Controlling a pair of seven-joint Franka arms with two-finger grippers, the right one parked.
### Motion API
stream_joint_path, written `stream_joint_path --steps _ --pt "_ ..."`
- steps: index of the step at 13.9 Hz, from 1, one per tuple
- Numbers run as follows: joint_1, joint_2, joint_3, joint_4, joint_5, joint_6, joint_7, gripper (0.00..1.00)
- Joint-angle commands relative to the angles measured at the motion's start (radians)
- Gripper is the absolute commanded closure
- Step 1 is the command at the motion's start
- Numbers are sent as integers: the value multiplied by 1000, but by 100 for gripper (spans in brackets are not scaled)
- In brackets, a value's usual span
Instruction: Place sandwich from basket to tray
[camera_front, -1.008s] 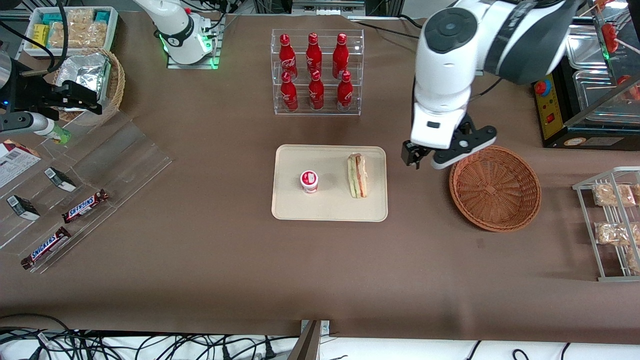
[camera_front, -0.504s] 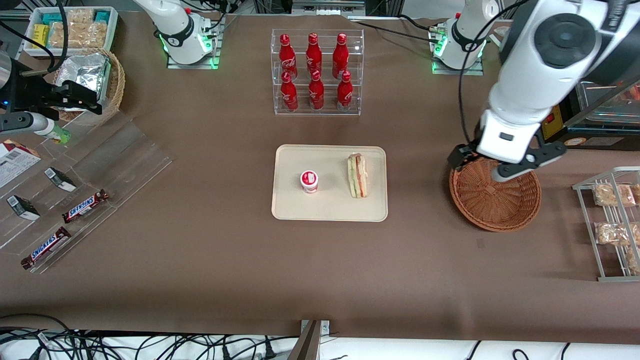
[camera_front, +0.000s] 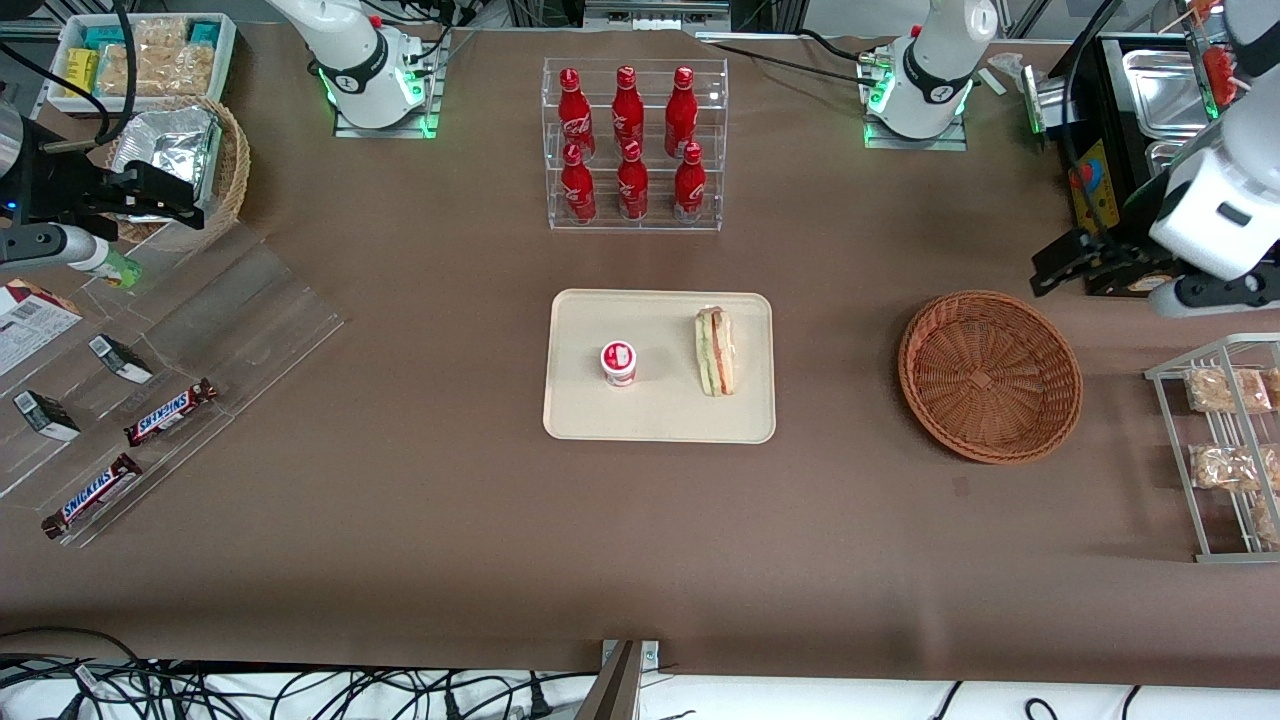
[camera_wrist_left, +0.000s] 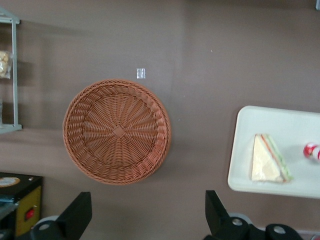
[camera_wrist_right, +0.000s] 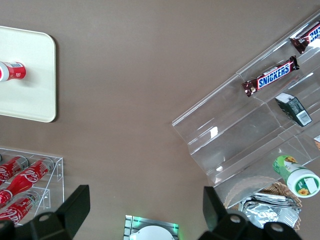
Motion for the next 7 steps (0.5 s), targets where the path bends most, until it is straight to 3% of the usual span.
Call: stream_joint_path --steps 1,7 --pt "-13 -34 19 -34 -21 -29 150 0" --pt "-13 -22 22 -25 -3 -38 213 0"
